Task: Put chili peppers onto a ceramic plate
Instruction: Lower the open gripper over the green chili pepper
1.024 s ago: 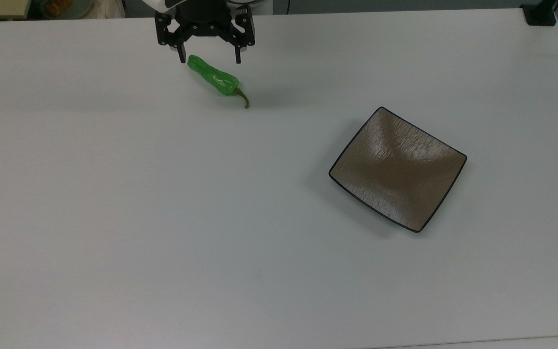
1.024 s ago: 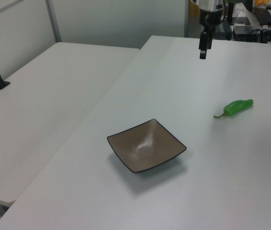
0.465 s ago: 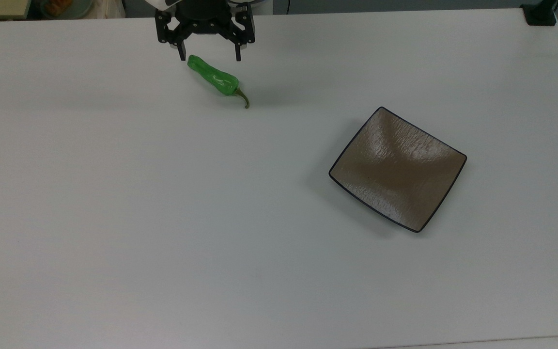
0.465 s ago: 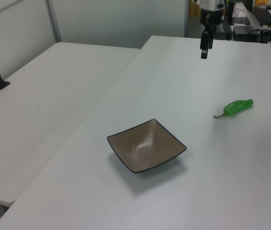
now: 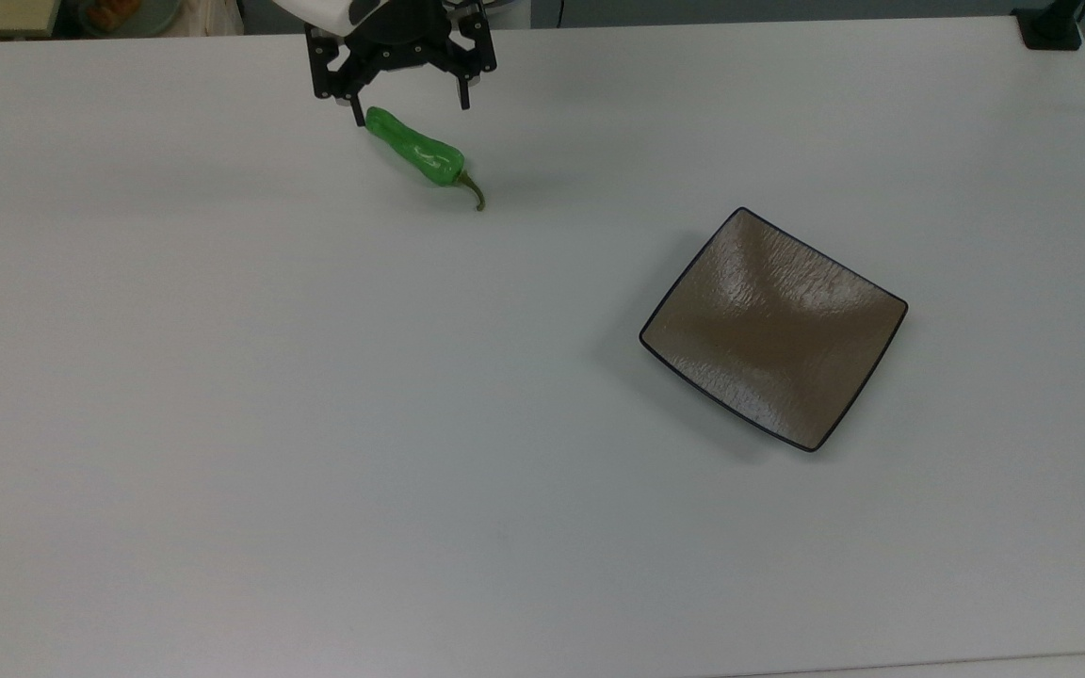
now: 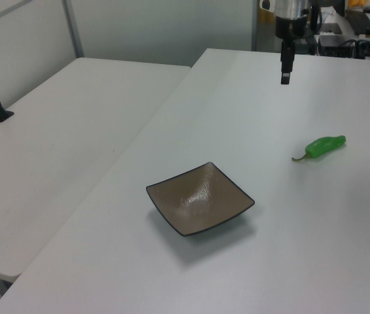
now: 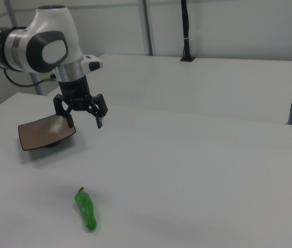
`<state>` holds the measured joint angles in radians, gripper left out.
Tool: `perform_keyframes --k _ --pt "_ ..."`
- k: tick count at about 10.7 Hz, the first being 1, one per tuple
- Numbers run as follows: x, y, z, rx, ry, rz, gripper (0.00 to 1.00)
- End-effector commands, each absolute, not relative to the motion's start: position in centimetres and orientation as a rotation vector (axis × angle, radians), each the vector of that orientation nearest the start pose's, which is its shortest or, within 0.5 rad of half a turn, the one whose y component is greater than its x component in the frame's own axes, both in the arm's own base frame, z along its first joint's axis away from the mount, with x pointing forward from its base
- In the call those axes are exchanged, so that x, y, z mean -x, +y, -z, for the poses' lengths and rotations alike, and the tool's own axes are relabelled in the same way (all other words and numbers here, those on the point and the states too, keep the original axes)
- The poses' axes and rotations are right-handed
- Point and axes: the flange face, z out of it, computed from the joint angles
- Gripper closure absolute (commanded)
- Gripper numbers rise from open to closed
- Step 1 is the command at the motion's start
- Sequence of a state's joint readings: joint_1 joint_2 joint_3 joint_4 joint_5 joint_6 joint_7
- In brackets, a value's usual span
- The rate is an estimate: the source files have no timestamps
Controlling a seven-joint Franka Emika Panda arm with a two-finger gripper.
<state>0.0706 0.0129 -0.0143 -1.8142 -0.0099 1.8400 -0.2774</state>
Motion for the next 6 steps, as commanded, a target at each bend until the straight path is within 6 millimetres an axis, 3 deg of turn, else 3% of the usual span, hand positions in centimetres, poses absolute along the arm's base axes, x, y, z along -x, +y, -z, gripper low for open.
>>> perform_keyframes --k 1,3,6 --pt "-53.6 2.6 -51.5 3.027 -0.821 -0.038 0.00" --pt "-52.3 2.3 -49.8 2.972 -0.963 -0.090 0.00" --pt "-50.8 2.4 -47.1 2.940 -0.999 -0.171 0.00"
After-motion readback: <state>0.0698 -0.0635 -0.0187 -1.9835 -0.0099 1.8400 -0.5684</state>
